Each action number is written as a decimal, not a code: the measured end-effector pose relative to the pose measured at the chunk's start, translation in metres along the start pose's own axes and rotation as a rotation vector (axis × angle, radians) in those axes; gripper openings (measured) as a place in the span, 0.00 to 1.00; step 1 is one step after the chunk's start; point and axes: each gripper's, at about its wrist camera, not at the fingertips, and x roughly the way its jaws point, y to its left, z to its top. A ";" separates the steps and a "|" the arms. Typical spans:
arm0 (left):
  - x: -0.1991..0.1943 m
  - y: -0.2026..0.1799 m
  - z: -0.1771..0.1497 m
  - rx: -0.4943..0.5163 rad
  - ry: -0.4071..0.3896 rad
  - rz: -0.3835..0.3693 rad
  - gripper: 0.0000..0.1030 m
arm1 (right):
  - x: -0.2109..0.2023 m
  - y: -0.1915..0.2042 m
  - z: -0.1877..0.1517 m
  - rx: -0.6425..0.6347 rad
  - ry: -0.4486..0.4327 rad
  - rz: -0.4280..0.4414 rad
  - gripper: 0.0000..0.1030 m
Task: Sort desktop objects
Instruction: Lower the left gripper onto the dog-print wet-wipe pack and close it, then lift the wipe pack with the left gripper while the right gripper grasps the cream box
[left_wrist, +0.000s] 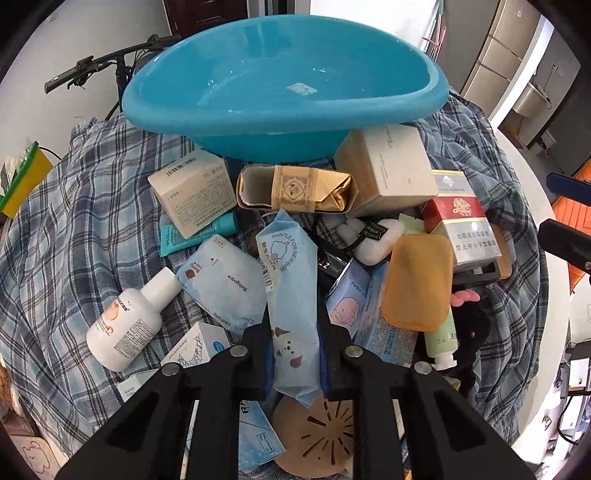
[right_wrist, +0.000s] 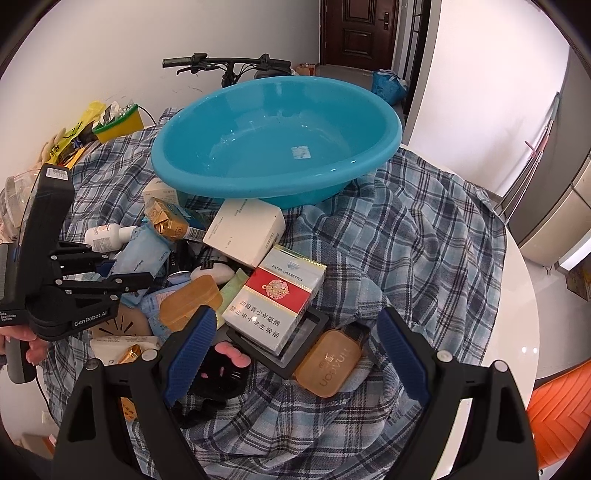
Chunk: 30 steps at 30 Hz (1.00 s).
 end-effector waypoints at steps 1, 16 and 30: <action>-0.004 -0.001 0.000 0.010 -0.021 0.013 0.18 | 0.000 0.000 0.000 0.002 -0.002 0.003 0.86; -0.062 0.029 -0.027 -0.080 -0.346 0.179 0.18 | -0.001 -0.004 0.002 0.063 -0.039 0.033 0.86; -0.055 0.031 -0.031 -0.082 -0.323 0.178 0.18 | 0.018 0.011 0.007 0.080 -0.005 0.052 0.86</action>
